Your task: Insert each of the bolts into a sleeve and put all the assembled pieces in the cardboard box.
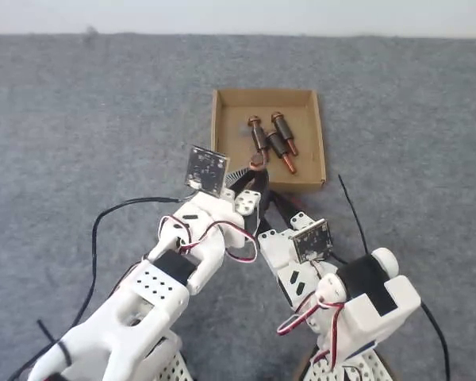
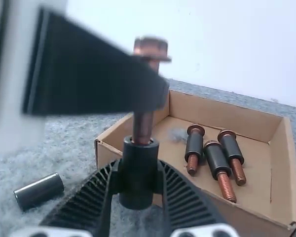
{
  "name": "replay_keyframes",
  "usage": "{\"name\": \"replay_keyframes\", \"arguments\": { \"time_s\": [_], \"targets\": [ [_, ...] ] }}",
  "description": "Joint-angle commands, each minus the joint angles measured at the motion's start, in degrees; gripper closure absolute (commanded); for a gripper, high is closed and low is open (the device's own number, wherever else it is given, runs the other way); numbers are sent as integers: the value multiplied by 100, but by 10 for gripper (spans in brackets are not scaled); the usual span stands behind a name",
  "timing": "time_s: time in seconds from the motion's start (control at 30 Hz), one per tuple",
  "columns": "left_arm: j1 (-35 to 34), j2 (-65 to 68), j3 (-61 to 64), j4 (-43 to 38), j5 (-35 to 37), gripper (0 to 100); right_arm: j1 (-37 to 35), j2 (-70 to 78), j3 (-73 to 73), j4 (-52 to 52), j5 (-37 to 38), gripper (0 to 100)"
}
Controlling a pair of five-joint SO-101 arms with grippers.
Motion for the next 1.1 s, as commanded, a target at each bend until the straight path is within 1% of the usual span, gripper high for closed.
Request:
{"name": "replay_keyframes", "arguments": {
  "time_s": [0.0, 0.1, 0.27, 0.33, 0.47, 0.53, 0.83, 0.93, 1.07],
  "targets": [
    [18, 97, -84, 176, -334, 989, 22, -277, 185, 4, 202, 992],
    [-18, 554, -75, -123, -343, 988, 119, -286, 185, -40, 185, 992],
    [-35, 1266, -84, -1037, -343, 986, 198, -303, 185, -48, 185, 992],
    [-97, 1407, -66, -1275, -334, 956, 198, -303, 185, -48, 185, 992],
    [-211, 1424, -66, -1213, -176, 845, 198, -303, 185, -48, 185, 992],
    [-202, 1424, -13, -1213, -18, 814, 198, -303, 185, -48, 185, 992],
    [-167, 1380, 40, -1240, 0, 816, 207, -268, 158, -48, 185, 992],
    [-167, 1002, 92, -1204, 18, 815, 207, -259, 158, -48, 185, 992],
    [-167, 53, 470, -1204, 26, 815, 207, -259, 149, -31, 185, 992]
  ]
}}
